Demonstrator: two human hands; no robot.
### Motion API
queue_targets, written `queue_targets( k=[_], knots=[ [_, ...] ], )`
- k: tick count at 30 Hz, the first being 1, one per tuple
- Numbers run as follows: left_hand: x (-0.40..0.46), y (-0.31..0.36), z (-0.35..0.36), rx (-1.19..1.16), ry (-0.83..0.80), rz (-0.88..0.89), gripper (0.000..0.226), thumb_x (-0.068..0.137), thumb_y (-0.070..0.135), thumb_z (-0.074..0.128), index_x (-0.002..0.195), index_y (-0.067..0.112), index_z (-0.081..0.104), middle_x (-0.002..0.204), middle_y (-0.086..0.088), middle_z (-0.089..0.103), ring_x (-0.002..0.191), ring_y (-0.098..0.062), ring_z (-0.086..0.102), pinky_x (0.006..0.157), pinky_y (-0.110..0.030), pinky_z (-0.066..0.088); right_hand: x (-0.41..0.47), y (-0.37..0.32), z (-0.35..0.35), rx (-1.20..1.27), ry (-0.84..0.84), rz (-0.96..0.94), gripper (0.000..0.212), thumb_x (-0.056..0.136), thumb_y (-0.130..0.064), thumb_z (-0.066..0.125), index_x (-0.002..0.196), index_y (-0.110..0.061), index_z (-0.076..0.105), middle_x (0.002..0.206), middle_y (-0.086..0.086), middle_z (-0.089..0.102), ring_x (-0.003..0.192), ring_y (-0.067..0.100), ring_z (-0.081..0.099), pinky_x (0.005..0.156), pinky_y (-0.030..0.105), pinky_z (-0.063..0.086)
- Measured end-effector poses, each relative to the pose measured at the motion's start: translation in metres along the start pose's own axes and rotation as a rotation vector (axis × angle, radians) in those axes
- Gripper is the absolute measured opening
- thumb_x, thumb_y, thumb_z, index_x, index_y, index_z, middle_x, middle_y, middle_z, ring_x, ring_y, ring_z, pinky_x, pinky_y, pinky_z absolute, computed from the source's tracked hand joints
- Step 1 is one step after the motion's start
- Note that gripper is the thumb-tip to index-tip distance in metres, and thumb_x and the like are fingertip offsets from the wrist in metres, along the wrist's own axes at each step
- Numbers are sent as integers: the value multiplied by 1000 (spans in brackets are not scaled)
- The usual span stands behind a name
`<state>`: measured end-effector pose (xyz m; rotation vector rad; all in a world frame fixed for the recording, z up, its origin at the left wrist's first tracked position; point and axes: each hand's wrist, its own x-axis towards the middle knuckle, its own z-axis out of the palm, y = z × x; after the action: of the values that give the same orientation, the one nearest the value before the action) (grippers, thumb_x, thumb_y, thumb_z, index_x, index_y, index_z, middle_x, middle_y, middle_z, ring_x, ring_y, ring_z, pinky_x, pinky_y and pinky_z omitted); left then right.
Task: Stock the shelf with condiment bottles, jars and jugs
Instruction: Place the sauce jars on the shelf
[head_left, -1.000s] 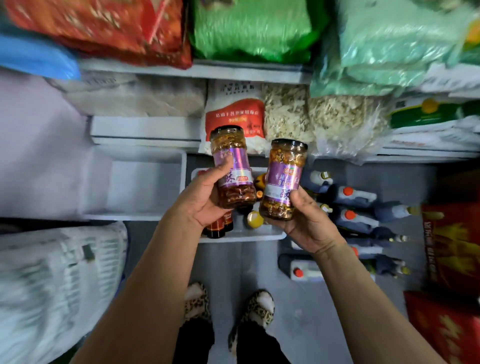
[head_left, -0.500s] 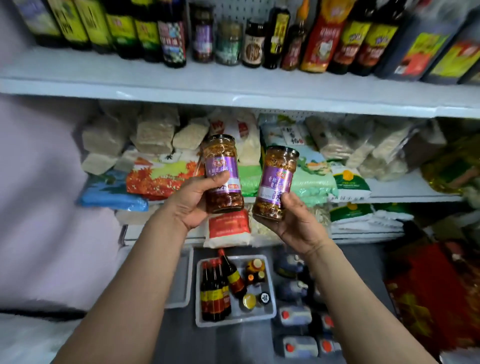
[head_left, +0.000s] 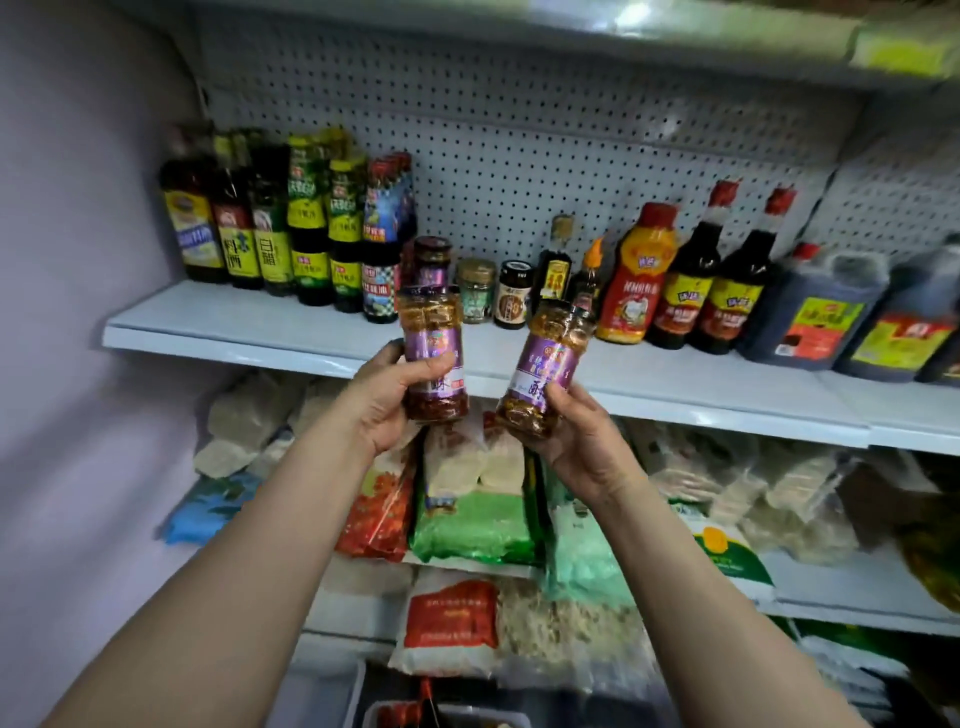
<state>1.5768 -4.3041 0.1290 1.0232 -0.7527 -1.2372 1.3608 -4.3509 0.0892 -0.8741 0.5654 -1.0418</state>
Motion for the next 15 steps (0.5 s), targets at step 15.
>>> queue_targets(
  k=[15],
  knots=[
    [132,-1,-6,291,249,123,49,71,7,84,112,19,62,94,9,69,73,3,66,56,-11,48,127,-14,-22,-250,67,-142,52,85,-1,70,134,-7,52,123,14,67,113,25,66,91,30,54]
  ],
)
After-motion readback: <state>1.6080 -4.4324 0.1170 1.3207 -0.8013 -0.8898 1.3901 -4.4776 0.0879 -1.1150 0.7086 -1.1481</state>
